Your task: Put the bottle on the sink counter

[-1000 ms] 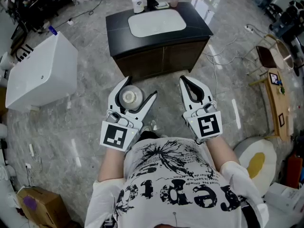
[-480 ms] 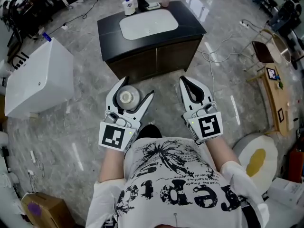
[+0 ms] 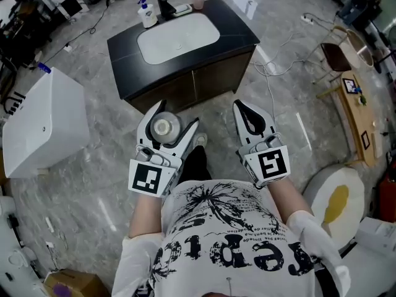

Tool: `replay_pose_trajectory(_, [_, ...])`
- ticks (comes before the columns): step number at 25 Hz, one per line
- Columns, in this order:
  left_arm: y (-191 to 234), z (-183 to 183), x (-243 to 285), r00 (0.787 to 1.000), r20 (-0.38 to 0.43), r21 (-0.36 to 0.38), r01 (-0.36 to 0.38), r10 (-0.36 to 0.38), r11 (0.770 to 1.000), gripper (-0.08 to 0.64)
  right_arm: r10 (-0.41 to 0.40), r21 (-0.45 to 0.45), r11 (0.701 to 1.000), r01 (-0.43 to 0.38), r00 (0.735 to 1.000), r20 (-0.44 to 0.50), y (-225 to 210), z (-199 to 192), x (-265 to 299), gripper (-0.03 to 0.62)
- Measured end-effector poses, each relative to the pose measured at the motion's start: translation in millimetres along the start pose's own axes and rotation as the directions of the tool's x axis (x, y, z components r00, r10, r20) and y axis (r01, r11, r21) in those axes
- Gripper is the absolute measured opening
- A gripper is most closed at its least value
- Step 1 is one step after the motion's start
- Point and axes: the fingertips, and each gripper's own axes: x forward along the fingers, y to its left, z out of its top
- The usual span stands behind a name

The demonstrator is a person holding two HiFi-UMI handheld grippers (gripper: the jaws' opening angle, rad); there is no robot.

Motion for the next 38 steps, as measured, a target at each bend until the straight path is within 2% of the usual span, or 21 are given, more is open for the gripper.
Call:
replay_pose_trajectory(2, [23.4,-1.6,30.3,1.000,0.018,-0.018,0.017,-0.017,1.000,0.348,-0.021,0.000,1.000,0.021,1.000,-0.009,-18.2,-3.4,30.7,0.015])
replay_pose_trajectory(9, [113.2,-10.9,143.9,0.993,0.029,-0.015,0.115,-0.115,0.993,0.347,-0.085,-0.008,0.996,0.085,0.996,-0.031,-88.0,-6.3,155.6,0.015])
replay_pose_trajectory(12, [159.2,-21.6,192.1,0.992,-0.002,-0.023,0.130,-0.130,0.991,0.347,-0.106,-0.016,0.994,0.105,0.994,-0.037,-115.7,-7.5,213.1,0.015])
replay_pose_trajectory(14, [185.1,-16.9,224.9,0.990,0.041,-0.051,0.138,-0.136,0.989,0.348,-0.120,-0.018,0.993,0.119,0.992,-0.041,-134.2,-9.5,247.8,0.015])
replay_pose_trajectory(16, [206.8,-12.6,253.8,0.985,0.085,-0.066,0.155,-0.149,0.986,0.348,-0.136,-0.016,0.991,0.135,0.990,-0.046,-151.4,-12.5,277.5,0.015])
replay_pose_trajectory(22, [244.2,-25.7,312.6,0.972,0.095,-0.025,0.217,-0.214,0.976,0.348,-0.162,-0.004,0.987,0.162,0.984,-0.075,-192.8,-27.5,333.1,0.015])
replay_pose_trajectory(25, [256.3,-37.0,342.5,0.978,0.056,-0.054,0.203,-0.200,0.978,0.348,-0.152,-0.003,0.988,0.153,0.984,-0.089,-212.8,-37.6,355.0,0.015])
replay_pose_trajectory(30, [269.4,-55.7,406.7,0.986,0.041,-0.078,0.164,-0.161,0.983,0.348,-0.126,0.013,0.992,0.128,0.987,-0.095,-262.1,-60.0,393.0,0.015])
replay_pose_trajectory(34, [275.7,-73.5,471.3,0.994,0.032,-0.073,0.108,-0.106,0.991,0.348,-0.054,-0.014,0.998,0.053,0.995,-0.086,-320.0,-76.9,433.1,0.015])
replay_pose_trajectory(38, [277.3,-71.0,534.2,0.999,0.024,-0.066,0.032,-0.030,0.997,0.348,0.017,-0.049,0.999,-0.020,0.997,-0.078,-384.2,-69.0,466.9,0.015])
